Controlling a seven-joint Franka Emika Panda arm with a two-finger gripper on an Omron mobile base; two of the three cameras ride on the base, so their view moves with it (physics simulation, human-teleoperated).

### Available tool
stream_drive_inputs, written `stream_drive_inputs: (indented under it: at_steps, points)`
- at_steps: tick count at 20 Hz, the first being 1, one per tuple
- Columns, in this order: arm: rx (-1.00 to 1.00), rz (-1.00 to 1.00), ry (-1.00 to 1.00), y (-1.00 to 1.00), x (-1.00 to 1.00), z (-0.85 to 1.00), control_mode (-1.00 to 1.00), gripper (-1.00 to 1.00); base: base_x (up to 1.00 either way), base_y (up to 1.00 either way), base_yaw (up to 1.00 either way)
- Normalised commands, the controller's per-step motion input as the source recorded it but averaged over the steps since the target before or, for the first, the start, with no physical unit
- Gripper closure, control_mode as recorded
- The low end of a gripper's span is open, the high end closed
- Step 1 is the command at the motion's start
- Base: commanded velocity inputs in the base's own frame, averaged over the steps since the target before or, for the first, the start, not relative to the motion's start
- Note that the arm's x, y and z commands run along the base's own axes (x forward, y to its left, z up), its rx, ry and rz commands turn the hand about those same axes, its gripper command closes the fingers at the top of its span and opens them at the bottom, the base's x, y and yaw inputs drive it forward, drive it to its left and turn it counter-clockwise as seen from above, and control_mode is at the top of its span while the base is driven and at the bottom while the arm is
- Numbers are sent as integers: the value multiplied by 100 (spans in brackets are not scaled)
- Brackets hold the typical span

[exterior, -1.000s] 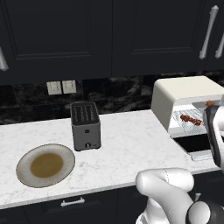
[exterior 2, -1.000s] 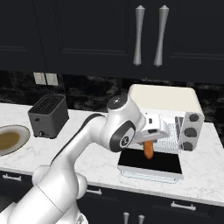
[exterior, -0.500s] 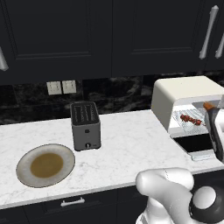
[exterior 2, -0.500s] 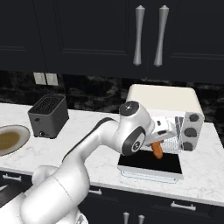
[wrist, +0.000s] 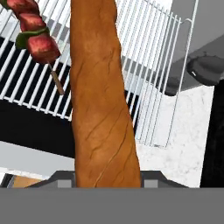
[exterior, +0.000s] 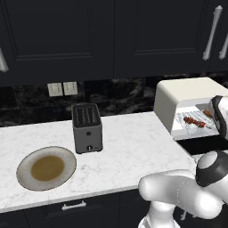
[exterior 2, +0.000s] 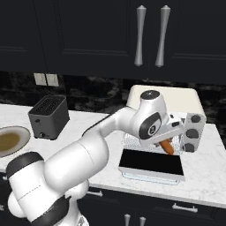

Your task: Pick up the kebab skewer and baguette bread, and place them inside the toaster oven. Close the toaster oven door and start by setting the timer.

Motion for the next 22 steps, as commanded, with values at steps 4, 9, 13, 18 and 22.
stream_drive_inputs:
  at_steps: [4, 9, 13, 18, 22]
  points:
    - [22, 0, 15, -7, 11, -14, -100, 100, 0, 0, 0]
    - [19, 0, 5, -7, 14, -43, -100, 100, 0, 0, 0]
    - [12, 0, 0, -38, 41, -6, -100, 100, 0, 0, 0]
    - [2, 0, 0, -26, 20, -10, -100, 100, 0, 0, 0]
    - [0, 0, 0, 0, 17, -31, -100, 100, 0, 0, 0]
